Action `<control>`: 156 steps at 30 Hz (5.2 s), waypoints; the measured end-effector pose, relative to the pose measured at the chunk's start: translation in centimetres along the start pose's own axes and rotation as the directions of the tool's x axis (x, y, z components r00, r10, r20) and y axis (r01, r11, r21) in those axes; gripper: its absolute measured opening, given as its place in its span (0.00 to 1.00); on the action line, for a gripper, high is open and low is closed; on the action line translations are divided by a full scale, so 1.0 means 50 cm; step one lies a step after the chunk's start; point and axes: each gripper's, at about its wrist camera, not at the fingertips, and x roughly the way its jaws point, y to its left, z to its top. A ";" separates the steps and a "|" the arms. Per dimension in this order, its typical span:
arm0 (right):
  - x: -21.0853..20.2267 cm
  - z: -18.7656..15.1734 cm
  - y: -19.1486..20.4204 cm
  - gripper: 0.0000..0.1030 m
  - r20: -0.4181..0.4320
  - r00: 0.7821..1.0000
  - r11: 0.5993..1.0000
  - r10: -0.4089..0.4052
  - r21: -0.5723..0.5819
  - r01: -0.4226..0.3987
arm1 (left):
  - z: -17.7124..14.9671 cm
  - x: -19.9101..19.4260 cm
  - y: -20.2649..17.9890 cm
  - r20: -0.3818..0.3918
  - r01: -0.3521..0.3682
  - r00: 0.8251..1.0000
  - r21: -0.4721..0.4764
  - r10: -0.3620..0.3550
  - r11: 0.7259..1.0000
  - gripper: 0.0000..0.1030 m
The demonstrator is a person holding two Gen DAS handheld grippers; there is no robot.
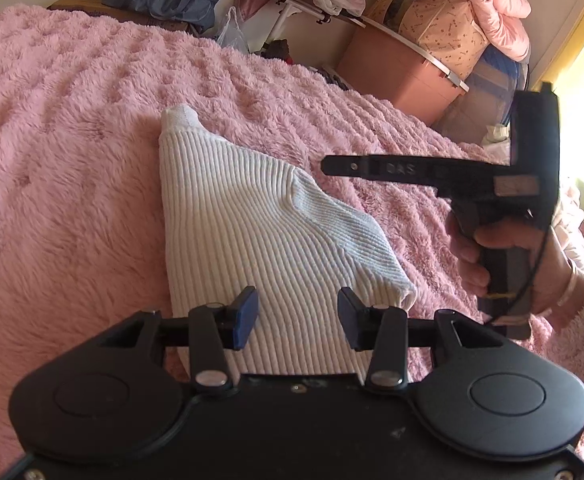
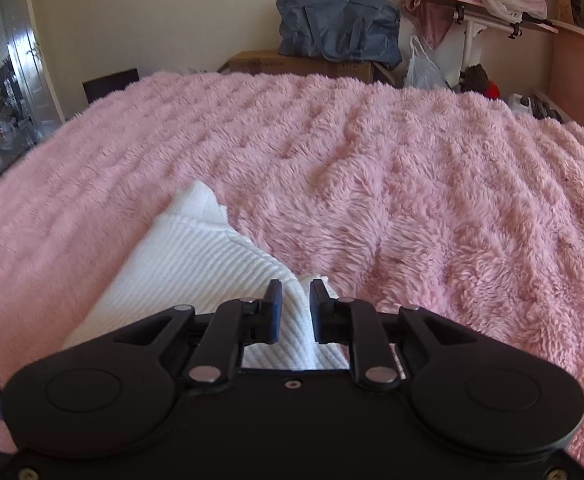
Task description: Fold small clothes
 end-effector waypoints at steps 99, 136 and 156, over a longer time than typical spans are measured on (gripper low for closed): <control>0.052 -0.222 -0.183 0.76 0.053 0.853 0.621 0.520 0.662 -0.419 | 0.013 0.161 0.342 -0.033 0.397 0.869 -0.547 -0.493 0.737 0.57; 0.047 -0.092 0.269 0.53 -0.032 0.828 0.765 0.560 0.404 -0.502 | -0.077 -0.231 0.506 0.107 0.375 0.923 -0.456 -0.369 0.807 0.42; -0.071 -0.100 0.271 0.69 -0.081 0.971 0.947 0.226 0.251 -0.199 | -0.073 -0.386 0.488 0.087 0.059 0.996 -0.375 -0.029 0.925 0.51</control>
